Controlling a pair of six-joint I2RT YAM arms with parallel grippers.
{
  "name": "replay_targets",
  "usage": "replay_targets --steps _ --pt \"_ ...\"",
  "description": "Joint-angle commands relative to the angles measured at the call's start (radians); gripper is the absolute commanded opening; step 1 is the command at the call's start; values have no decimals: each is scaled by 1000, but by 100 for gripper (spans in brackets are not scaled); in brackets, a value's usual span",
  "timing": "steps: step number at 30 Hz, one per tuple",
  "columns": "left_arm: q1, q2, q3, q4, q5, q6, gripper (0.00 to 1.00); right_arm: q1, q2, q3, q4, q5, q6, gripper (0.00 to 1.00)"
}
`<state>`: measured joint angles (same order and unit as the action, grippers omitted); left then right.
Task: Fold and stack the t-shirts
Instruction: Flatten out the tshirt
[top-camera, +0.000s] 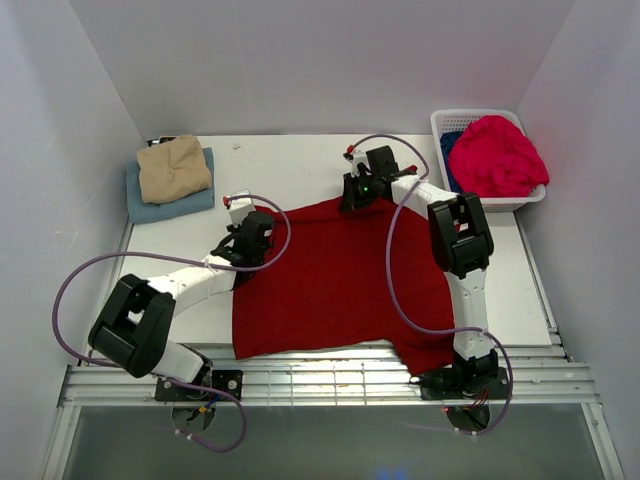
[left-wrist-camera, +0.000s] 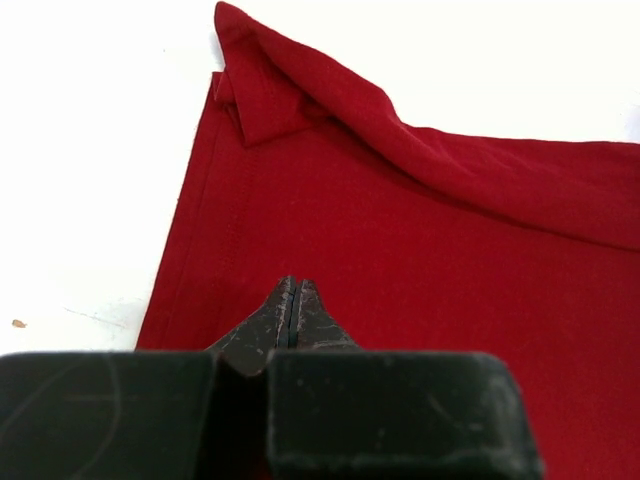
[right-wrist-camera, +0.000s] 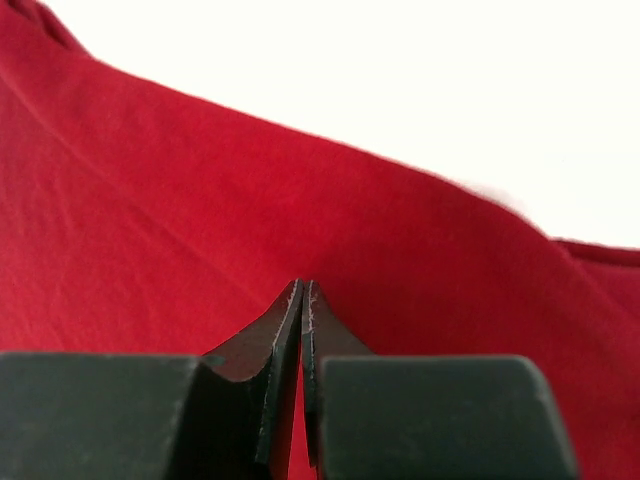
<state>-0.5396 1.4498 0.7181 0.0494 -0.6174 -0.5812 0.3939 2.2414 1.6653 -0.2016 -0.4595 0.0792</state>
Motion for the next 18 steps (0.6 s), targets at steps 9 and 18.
replay_targets --steps 9,18 --pt "1 -166 -26 -43 -28 -8 0 23 102 174 39 -1 37 8" --pt "1 -233 -45 -115 -42 -23 0 43 225 335 -85 117 27 8"
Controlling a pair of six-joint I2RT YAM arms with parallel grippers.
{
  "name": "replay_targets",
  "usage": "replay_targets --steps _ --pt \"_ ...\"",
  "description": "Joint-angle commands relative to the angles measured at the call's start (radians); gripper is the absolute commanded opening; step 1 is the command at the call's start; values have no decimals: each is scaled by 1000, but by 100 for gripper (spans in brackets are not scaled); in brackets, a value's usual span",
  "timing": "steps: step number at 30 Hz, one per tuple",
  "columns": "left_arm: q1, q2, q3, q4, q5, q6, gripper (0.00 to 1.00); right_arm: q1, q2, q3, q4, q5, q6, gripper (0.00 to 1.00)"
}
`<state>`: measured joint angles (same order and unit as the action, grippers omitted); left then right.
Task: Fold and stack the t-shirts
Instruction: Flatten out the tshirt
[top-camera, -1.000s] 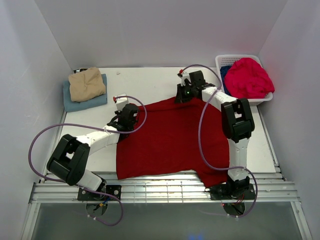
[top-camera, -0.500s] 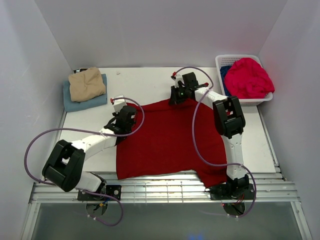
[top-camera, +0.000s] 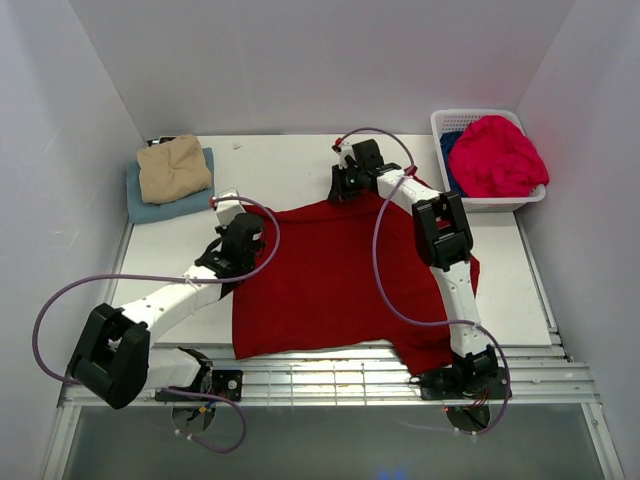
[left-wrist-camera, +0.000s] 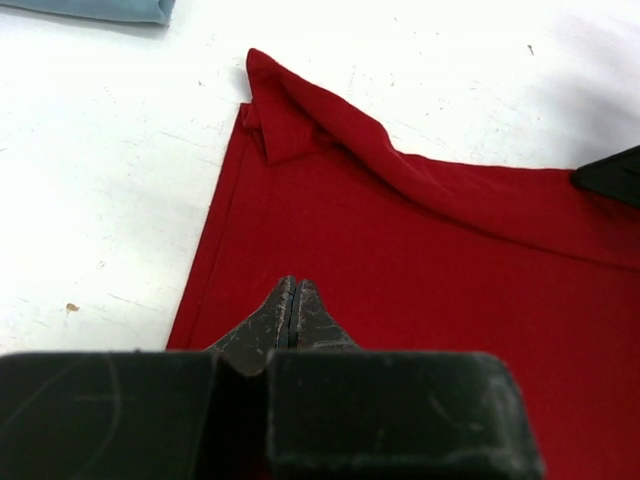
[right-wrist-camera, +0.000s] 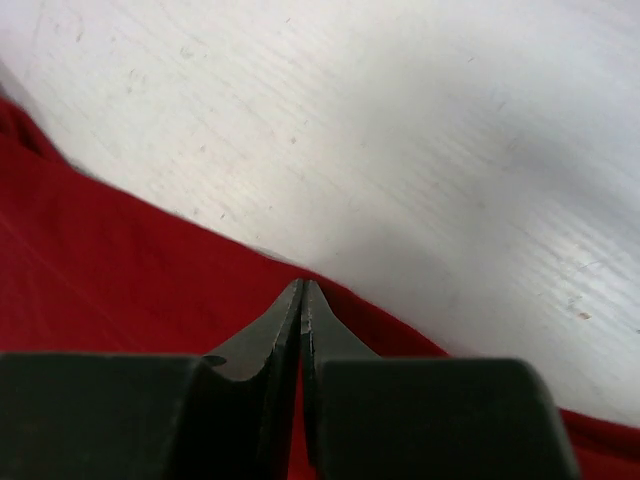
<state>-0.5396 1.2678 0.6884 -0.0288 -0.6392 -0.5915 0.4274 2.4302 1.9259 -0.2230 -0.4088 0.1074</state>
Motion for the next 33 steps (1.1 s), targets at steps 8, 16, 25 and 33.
replay_targets --steps 8,16,25,33 --pt "4 -126 -27 -82 -53 -22 0 16 133 194 -116 198 40 8" --pt "12 -104 -21 -68 -80 1 0 14 213 343 -119 284 109 8" --pt "59 22 -21 64 -36 44 0 -12 239 364 -67 326 175 8" --pt "196 372 204 162 13 160 0 -27 196 306 78 184 175 26"
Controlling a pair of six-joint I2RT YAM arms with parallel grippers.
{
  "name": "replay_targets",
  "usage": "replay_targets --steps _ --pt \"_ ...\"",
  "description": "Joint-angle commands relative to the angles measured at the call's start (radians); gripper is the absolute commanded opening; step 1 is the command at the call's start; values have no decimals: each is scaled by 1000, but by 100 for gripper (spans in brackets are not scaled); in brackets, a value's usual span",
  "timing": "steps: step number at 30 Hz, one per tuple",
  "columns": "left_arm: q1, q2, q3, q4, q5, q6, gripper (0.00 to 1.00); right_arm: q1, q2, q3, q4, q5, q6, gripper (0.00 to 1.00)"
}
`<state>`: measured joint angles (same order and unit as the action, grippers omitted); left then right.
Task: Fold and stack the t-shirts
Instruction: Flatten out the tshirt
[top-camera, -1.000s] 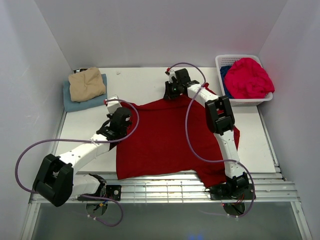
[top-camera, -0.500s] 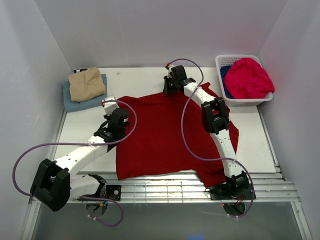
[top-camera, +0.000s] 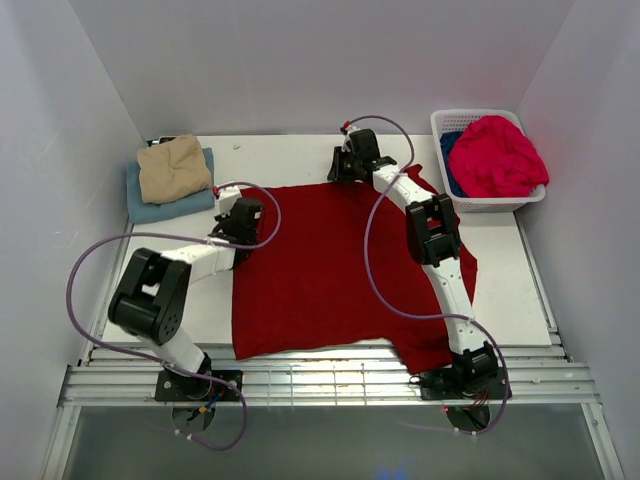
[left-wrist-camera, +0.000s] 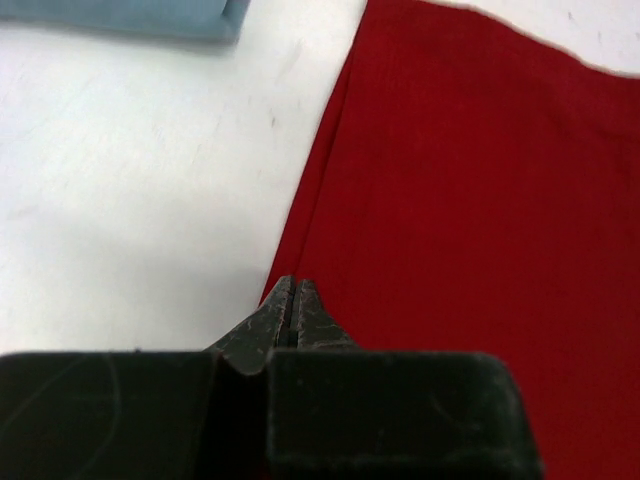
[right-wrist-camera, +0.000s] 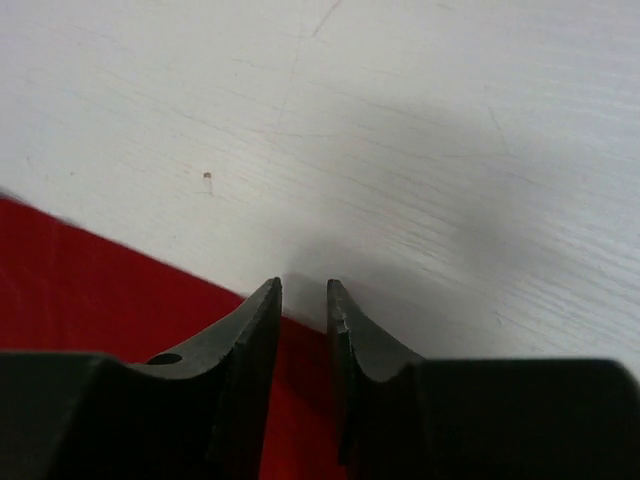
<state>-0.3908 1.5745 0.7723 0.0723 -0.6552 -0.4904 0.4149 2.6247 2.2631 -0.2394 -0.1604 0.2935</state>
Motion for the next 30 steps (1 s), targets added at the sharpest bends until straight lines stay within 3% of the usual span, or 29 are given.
replay_targets --steps 1,3,4,7,8,12,16,19,23,28,30 --pt "58 93 155 55 37 64 0 -16 -18 -90 139 -156 -11 34" --pt "82 149 234 66 66 72 8 -22 -90 -144 218 -224 -10 47" --pt "90 162 258 66 77 75 18 -24 -118 -181 265 -243 -14 49" --pt "115 222 378 22 100 87 34 -37 -247 -241 261 -184 -79 52" --pt "116 257 436 14 97 96 35 -45 -280 -252 250 -156 -91 56" --pt "132 373 592 -64 92 142 35 -96 -388 -231 102 5 -165 57" --pt "153 492 728 -170 124 154 34 -129 -387 -183 -43 239 -241 58" --pt "159 538 765 -218 149 138 33 -151 -365 -185 -121 315 -248 58" --pt "159 527 726 -221 180 102 31 -157 -367 -261 -178 352 -234 56" --pt "159 525 713 -227 207 98 30 -157 -411 -448 -104 372 -202 55" --pt "158 538 722 -235 206 101 29 -157 -391 -436 -109 393 -202 55"
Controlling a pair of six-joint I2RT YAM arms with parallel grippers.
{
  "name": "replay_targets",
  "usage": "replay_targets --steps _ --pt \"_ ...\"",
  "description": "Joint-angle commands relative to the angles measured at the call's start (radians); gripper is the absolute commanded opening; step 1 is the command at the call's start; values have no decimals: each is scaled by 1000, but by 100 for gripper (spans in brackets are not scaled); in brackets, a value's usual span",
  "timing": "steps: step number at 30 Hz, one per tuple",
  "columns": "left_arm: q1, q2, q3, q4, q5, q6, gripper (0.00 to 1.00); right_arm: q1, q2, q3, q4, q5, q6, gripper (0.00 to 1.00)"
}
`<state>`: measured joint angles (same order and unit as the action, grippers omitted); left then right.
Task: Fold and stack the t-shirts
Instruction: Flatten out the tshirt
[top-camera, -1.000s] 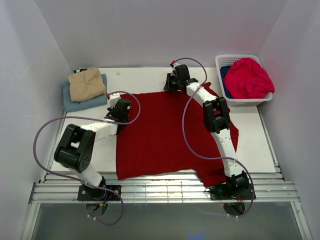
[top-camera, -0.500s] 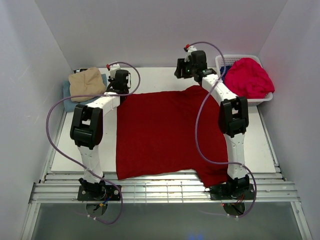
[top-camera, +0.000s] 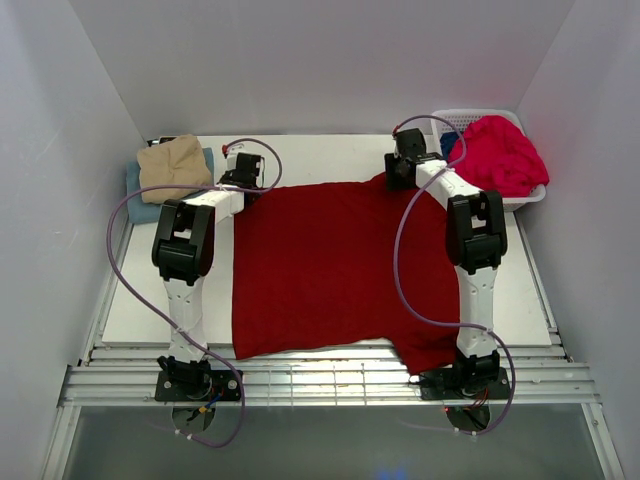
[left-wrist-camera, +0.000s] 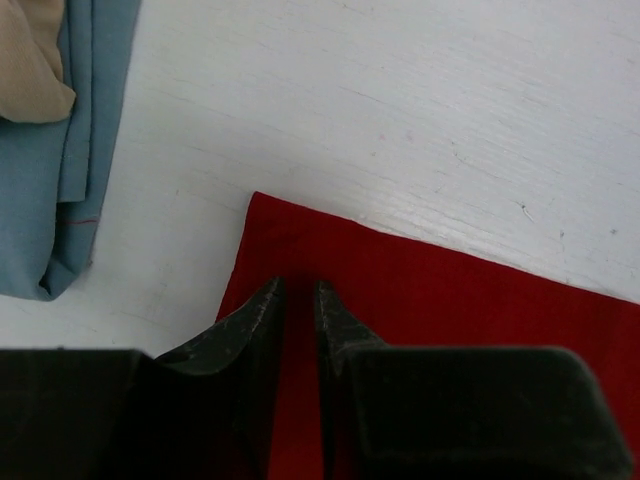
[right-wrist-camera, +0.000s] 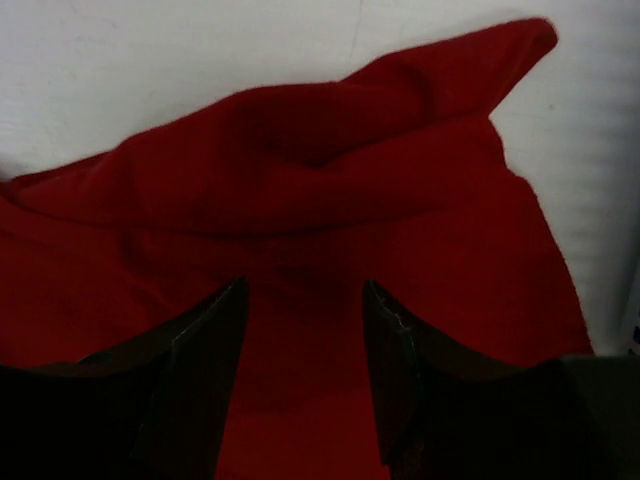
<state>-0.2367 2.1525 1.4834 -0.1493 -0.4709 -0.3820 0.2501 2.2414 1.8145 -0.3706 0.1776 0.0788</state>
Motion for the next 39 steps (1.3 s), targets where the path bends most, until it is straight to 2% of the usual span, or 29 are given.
replay_targets --steps 1,8,16,28,39 --pt "5 -36 17 -13 18 -8 29 8 3 38 15 62 13 55" --pt "4 4 48 -21 9 6 27 8 50 127 38 83 18 55" --pt "7 41 69 -30 8 15 26 0 46 152 90 99 24 55" --pt "7 49 74 -38 15 14 25 -12 266 399 69 79 56 54" --pt "7 32 49 -38 37 -8 24 -12 188 267 26 126 32 54"
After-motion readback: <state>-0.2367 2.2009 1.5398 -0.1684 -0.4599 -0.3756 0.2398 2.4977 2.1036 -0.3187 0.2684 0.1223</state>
